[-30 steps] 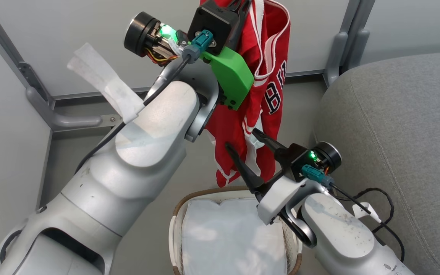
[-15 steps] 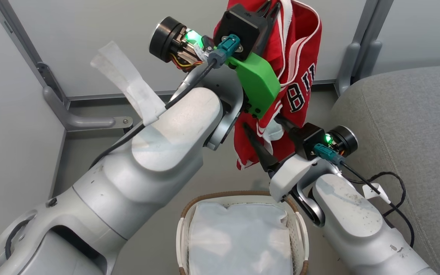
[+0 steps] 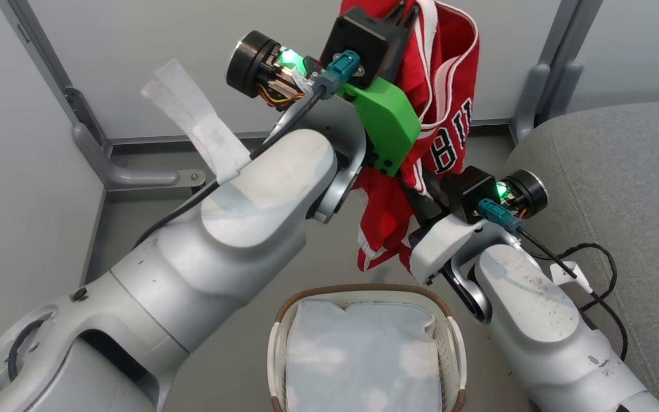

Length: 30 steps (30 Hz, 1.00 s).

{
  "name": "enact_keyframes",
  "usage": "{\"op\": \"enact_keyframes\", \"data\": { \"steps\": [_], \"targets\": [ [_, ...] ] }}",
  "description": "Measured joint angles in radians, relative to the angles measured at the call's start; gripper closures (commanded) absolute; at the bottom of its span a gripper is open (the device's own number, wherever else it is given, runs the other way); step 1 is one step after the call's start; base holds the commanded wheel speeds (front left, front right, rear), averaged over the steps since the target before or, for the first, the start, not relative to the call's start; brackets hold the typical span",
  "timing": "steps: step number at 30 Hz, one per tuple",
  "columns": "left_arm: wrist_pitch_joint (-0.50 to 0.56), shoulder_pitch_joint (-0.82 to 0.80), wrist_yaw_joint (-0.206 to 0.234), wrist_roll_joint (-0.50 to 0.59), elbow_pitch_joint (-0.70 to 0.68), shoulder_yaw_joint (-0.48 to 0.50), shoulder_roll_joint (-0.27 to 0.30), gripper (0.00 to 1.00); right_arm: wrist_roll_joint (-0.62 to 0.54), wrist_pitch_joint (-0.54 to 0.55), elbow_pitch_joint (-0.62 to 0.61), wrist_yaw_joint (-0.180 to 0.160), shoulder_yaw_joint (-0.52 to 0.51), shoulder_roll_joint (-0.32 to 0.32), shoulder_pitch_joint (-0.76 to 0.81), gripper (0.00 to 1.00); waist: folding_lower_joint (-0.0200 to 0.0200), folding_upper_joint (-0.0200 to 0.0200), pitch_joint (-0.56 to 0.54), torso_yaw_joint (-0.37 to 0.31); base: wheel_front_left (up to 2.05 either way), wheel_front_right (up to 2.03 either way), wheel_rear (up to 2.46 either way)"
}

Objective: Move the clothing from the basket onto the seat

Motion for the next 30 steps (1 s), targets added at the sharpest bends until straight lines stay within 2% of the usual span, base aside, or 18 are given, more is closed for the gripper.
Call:
{"op": "enact_keyframes", "data": {
  "steps": [6, 10, 16, 23, 24, 26, 27, 28, 30],
  "targets": [
    [-0.019, -0.006, -0.014, -0.015, 0.064, 0.021, 0.029, 1.0, 0.033, 0.0, -0.045, 0.0, 0.019, 0.0, 0.015, 1.0, 0.0, 0.0, 0.026, -0.02, 0.0, 0.0, 0.0],
    [-0.027, -0.001, -0.047, -0.053, 0.097, 0.049, 0.069, 1.0, 0.048, 0.0, -0.076, 0.0, 0.014, 0.0, 0.021, 1.0, 0.0, 0.0, 0.044, -0.038, 0.0, 0.0, 0.0],
    [-0.056, 0.027, -0.062, -0.08, 0.138, 0.077, 0.115, 1.0, 0.074, 0.0, -0.117, 0.0, -0.045, 0.0, 0.021, 1.0, 0.0, 0.0, 0.065, -0.061, 0.0, 0.0, 0.0],
    [-0.099, 0.097, -0.084, -0.126, 0.159, 0.105, 0.138, 1.0, 0.064, 0.0, -0.167, 0.0, -0.128, 0.001, 0.001, 1.0, 0.0, 0.0, 0.075, -0.076, 0.0, 0.0, 0.0],
    [-0.107, 0.109, -0.089, -0.137, 0.16, 0.112, 0.14, 0.96, 0.056, 0.0, -0.172, 0.0, -0.138, 0.001, -0.002, 1.0, 0.0, 0.0, 0.076, -0.077, 0.0, 0.0, 0.0],
    [-0.126, 0.141, -0.099, -0.151, 0.162, 0.122, 0.145, 0.54, 0.045, 0.0, -0.181, 0.0, -0.166, 0.001, -0.012, 1.0, 0.0, 0.0, 0.077, -0.081, 0.0, 0.0, 0.0],
    [-0.132, 0.154, -0.108, -0.16, 0.162, 0.125, 0.147, 0.04, 0.04, 0.0, -0.182, 0.0, -0.175, 0.001, -0.014, 1.0, 0.0, 0.0, 0.078, -0.083, 0.0, 0.0, 0.0],
    [-0.138, 0.171, -0.116, -0.174, 0.161, 0.132, 0.147, 0.0, 0.034, 0.0, -0.183, 0.0, -0.188, 0.001, -0.017, 1.0, 0.0, 0.0, 0.079, -0.084, 0.0, 0.0, 0.0],
    [-0.158, 0.203, -0.135, -0.2, 0.158, 0.148, 0.151, 0.0, 0.027, 0.0, -0.18, 0.0, -0.205, 0.001, -0.025, 1.0, 0.0001, 0.0, 0.081, -0.086, 0.0, 0.0, 0.0]
  ]
}}
